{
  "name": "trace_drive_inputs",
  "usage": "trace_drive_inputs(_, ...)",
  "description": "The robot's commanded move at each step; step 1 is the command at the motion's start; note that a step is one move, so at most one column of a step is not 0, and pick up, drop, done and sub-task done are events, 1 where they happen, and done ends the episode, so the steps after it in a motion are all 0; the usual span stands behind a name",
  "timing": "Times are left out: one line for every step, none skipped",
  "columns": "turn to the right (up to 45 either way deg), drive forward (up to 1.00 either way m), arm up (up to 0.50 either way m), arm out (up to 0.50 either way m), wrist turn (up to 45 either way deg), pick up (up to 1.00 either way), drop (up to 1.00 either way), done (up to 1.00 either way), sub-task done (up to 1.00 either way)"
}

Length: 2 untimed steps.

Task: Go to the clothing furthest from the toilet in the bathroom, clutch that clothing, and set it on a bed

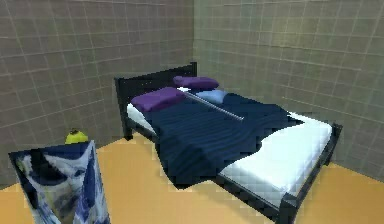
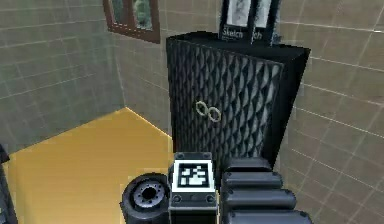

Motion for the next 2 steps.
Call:
trace_drive_inputs(0.0, 0.25, 0.00, 0.00, 0.0, 0.00, 0.00, 0.00, 0.00)
trace_drive_inputs(-24.0, 0.00, 0.00, 0.00, 0.0, 0.00, 0.00, 0.00, 0.00)
